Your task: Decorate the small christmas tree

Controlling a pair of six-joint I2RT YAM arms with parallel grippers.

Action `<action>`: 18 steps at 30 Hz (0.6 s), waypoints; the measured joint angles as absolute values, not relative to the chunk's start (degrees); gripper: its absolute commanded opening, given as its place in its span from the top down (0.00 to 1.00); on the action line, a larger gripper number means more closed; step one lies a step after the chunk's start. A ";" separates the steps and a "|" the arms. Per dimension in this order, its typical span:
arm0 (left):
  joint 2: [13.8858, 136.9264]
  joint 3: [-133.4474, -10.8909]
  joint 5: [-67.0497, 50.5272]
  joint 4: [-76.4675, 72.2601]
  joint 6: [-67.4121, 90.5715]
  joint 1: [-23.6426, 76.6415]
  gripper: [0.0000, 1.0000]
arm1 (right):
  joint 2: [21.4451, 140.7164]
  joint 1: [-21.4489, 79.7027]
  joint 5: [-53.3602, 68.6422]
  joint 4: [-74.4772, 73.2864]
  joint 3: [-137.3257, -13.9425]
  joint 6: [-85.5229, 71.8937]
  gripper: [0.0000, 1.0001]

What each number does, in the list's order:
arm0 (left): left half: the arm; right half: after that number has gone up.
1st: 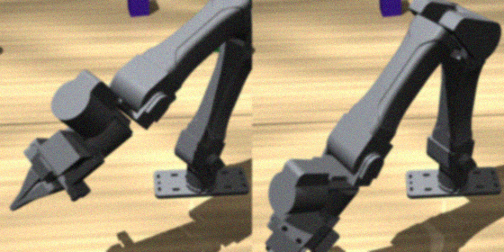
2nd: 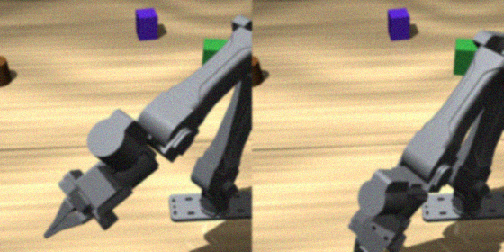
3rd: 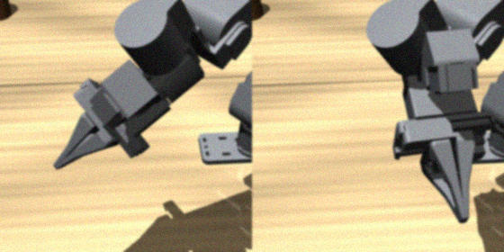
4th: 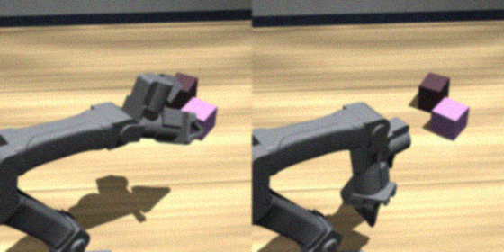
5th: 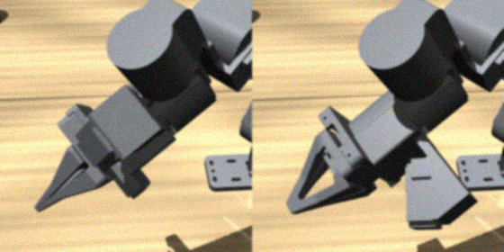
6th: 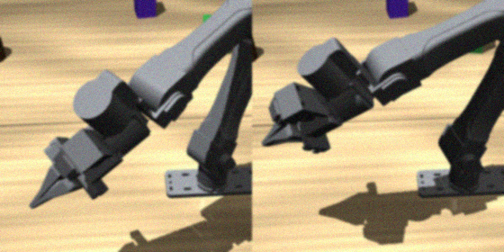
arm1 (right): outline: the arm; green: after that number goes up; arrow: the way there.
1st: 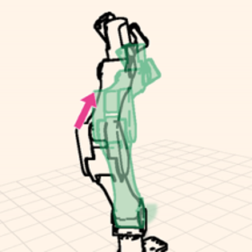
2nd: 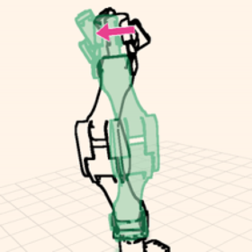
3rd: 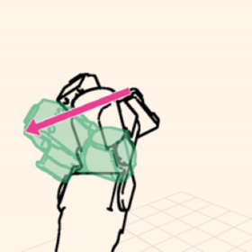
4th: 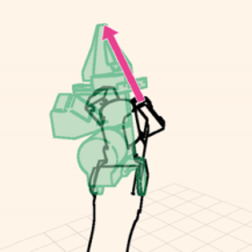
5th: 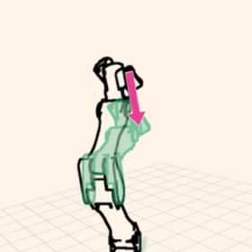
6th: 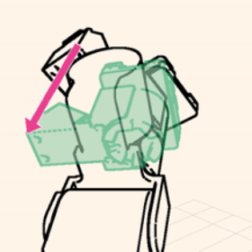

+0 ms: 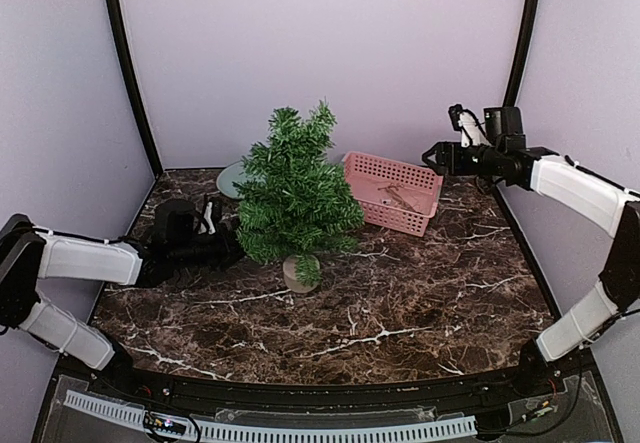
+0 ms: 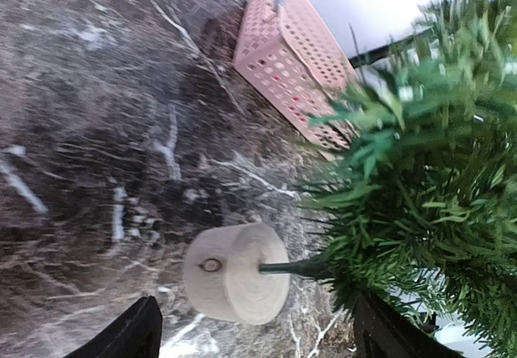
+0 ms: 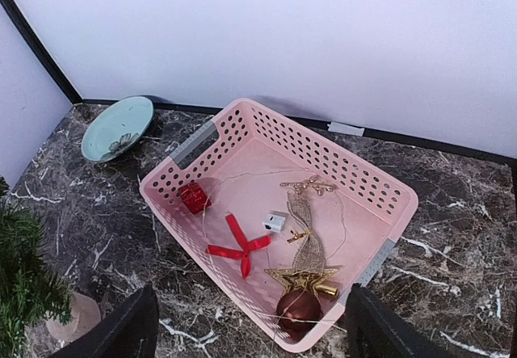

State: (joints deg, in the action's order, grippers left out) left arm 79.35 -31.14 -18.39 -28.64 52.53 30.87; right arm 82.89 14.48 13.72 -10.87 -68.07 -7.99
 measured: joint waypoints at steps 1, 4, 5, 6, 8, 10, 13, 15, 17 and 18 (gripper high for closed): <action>78.43 -31.14 -18.11 -27.29 51.86 30.22 0.15 | 84.58 14.68 13.80 -12.43 -69.97 -7.14 0.24; 75.35 -31.59 -16.84 -20.93 49.21 28.01 0.12 | 89.80 16.03 14.59 -15.59 -75.18 -5.28 0.24; 74.70 -32.01 -16.34 -19.38 48.38 27.70 0.10 | 91.57 16.67 14.90 -16.49 -76.75 -4.89 0.24; 74.02 -32.53 -15.70 -17.67 47.57 27.55 0.07 | 93.27 17.37 15.09 -17.23 -78.11 -4.54 0.24; 72.58 -33.50 -14.59 -14.85 46.00 27.53 0.03 | 96.47 18.74 15.31 -17.87 -80.09 -4.10 0.25; 70.98 -33.87 -13.65 -13.08 44.80 27.53 0.01 | 99.88 20.14 15.53 -18.52 -81.93 -3.79 0.26; 69.43 -33.93 -12.62 -11.62 43.53 27.53 0.01 | 104.64 21.47 15.62 -19.92 -84.62 -3.53 0.28; 69.25 -34.37 -12.12 -10.48 42.63 27.53 0.01 | 108.20 22.33 15.55 -21.17 -87.35 -3.27 0.29; 69.28 -34.81 -11.62 -9.63 41.93 27.53 0.01 | 110.96 23.03 15.20 -22.28 -89.93 -3.03 0.31; 69.28 -34.94 -11.42 -9.41 41.52 27.53 0.01 | 112.29 23.35 14.96 -22.79 -91.22 -2.79 0.32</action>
